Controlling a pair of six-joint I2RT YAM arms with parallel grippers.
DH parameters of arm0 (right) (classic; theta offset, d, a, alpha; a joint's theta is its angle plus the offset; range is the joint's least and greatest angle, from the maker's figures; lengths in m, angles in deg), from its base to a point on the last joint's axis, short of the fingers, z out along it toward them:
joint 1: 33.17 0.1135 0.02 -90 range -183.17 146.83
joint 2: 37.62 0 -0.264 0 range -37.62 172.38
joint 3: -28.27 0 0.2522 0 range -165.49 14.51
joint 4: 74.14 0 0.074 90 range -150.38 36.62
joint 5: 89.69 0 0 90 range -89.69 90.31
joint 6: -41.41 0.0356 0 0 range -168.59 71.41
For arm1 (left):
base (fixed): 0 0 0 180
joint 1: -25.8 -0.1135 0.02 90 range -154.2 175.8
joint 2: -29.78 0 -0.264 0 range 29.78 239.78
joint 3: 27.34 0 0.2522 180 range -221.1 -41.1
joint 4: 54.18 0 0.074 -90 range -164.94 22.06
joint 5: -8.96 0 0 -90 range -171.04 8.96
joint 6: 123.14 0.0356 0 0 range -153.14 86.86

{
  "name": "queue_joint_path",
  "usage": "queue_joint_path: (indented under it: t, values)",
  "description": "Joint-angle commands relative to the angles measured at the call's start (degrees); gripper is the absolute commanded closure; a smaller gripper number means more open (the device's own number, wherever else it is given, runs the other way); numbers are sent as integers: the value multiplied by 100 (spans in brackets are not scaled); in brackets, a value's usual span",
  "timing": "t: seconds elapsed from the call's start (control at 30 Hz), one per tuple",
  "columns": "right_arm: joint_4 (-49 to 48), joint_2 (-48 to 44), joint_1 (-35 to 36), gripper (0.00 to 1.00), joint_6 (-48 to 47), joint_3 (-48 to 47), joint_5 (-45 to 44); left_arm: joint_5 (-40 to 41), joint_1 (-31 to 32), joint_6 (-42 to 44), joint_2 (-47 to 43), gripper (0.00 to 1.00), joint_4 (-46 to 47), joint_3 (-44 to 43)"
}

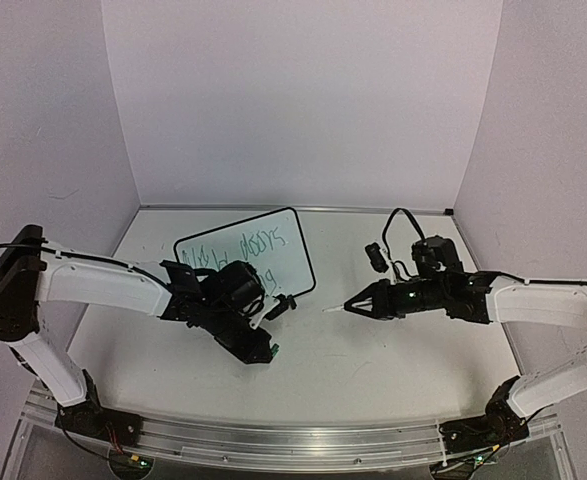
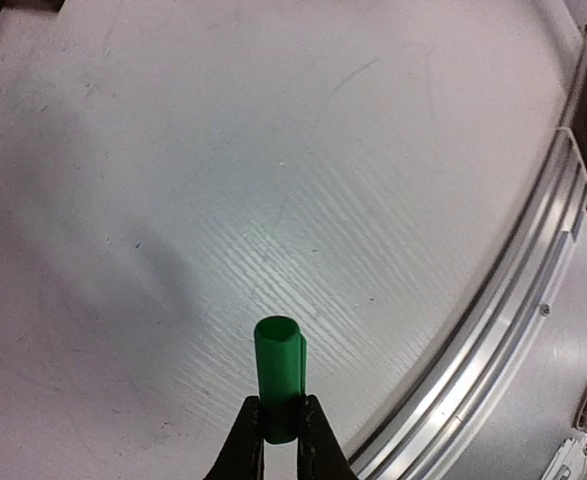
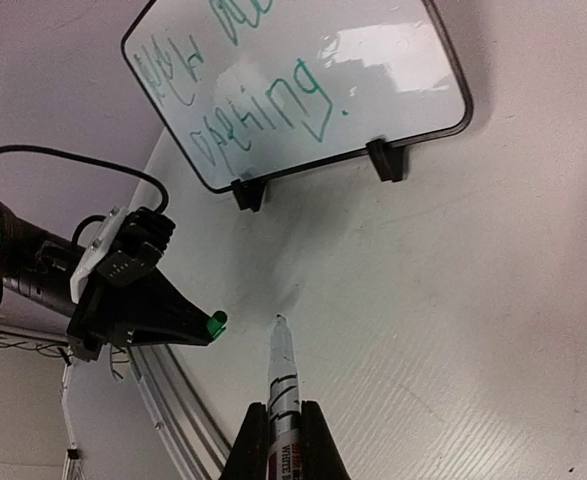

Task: Write a sentence on the whiteboard
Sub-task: Pick up the pen cap from the center of the board, then insert the whiteboard marker without the cap into the pen cap.

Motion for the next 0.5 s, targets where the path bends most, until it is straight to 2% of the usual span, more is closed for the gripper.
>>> queue_joint_path:
  t: [0.0, 0.17, 0.47]
  values:
    - [105, 95, 5, 100, -40, -251, 1465, -668, 12, 1002, -485, 100, 393, 177]
    - [137, 263, 17, 100, 73, -303, 2060, -1018, 10, 1479, -647, 100, 276, 117]
    - [128, 404, 84, 100, 168, -470, 2223, -1233, 19, 1705, -713, 100, 148, 29]
